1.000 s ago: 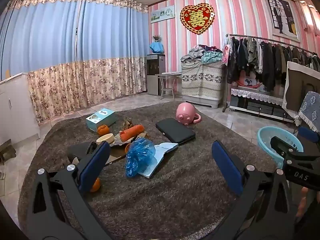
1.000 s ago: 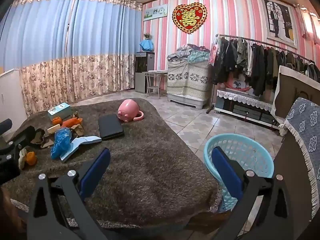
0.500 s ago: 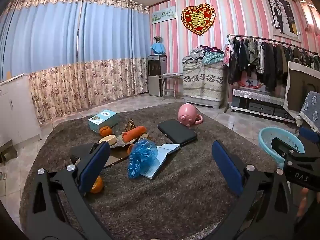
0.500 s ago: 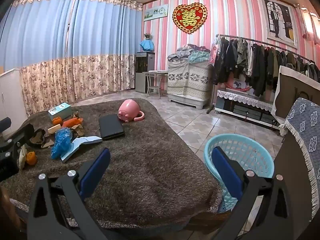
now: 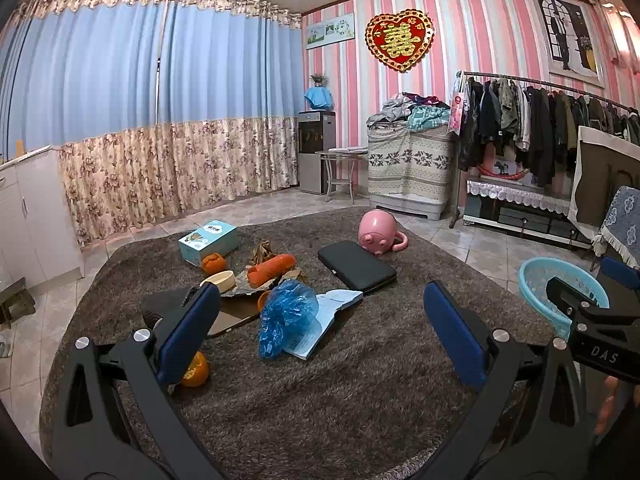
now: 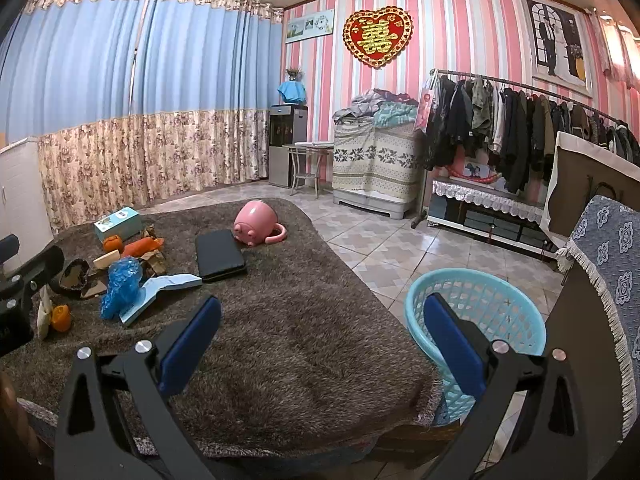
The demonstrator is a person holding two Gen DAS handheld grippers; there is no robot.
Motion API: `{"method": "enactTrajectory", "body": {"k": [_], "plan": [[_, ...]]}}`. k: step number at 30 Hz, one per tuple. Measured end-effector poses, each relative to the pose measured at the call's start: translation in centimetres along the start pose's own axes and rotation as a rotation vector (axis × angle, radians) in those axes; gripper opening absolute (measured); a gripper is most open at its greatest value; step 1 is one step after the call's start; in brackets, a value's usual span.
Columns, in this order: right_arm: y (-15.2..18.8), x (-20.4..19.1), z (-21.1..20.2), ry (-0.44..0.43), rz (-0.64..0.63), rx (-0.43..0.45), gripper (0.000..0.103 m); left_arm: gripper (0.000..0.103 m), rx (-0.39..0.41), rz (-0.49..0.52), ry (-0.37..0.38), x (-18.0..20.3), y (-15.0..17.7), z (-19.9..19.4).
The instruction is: Collect trash
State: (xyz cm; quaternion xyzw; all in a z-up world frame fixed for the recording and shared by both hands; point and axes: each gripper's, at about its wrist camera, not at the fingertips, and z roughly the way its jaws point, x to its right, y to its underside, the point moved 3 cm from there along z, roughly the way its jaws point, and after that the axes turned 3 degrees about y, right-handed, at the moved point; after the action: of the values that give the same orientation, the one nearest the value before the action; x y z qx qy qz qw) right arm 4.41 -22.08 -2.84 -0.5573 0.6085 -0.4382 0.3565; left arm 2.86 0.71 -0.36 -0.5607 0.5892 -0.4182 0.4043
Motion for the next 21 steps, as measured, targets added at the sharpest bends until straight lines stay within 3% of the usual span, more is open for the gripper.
{"method": "enactTrajectory", "body": {"k": [21], "plan": [[0.15, 0.05, 0.03, 0.001, 0.002, 0.003, 0.099, 0.099, 0.003, 0.001, -0.002, -0.42, -0.17, -0.02]]}}
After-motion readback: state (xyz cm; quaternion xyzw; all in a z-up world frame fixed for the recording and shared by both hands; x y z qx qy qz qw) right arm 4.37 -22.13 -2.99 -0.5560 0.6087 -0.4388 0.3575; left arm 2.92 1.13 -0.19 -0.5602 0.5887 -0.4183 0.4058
